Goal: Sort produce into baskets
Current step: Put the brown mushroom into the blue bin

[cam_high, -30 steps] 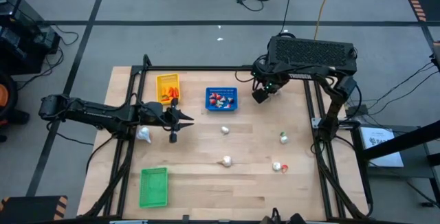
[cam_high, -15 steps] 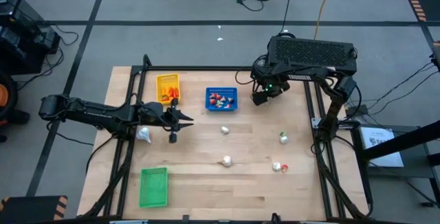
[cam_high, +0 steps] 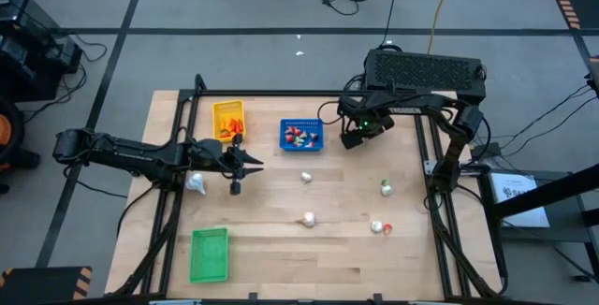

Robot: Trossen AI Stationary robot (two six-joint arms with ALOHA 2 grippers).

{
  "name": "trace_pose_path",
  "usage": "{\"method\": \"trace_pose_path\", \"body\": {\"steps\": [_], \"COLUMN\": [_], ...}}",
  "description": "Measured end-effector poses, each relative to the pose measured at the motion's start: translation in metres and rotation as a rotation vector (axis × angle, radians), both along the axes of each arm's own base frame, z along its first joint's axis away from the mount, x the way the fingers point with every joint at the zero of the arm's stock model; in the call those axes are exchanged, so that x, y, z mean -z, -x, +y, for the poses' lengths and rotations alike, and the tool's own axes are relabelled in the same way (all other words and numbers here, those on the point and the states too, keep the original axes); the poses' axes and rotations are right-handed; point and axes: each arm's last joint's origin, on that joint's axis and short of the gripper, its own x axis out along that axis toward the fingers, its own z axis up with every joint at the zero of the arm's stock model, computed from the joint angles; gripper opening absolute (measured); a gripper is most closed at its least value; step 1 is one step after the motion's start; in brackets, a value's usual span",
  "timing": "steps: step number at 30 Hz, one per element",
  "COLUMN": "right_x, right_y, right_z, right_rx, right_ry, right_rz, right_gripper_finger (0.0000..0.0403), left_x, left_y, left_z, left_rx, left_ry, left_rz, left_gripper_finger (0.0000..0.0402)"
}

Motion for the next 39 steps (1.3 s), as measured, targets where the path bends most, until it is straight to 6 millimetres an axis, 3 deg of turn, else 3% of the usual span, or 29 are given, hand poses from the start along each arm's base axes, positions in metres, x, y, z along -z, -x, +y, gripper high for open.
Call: {"method": "trace_pose_path", "body": {"steps": [7,22,27,35,39], "right_x": [0.000,-0.008,-0.031,-0.077,-0.088], "right_y": [-0.001,-0.007,-0.031,-0.084,-0.100], "right_z": [0.003,0.003,0.010,0.037,0.049], "right_rx": [-0.026,-0.187,-0.250,-0.398,-0.439], "right_ry": [-0.008,-0.031,0.011,0.164,0.224], "right_rz": [0.007,-0.029,-0.127,-0.380,-0.484], "right_gripper_finger": [0.0167,0.0007,0.0006,0.0006,0.0006], "left_x": [0.000,0.000,0.003,0.002,0.002], "left_y": [0.000,0.000,0.001,0.001,0.001], "left_z": [0.000,0.000,0.001,0.001,0.001], "left_rx": [0.000,0.000,-0.004,-0.004,-0.004], "left_ry": [0.000,0.000,0.001,0.001,0.001], "left_rz": [0.001,0.004,0.029,0.021,0.019], "left_gripper_finger": [0.0086,0.0086,0.0086,0.0086,0.0086]}}
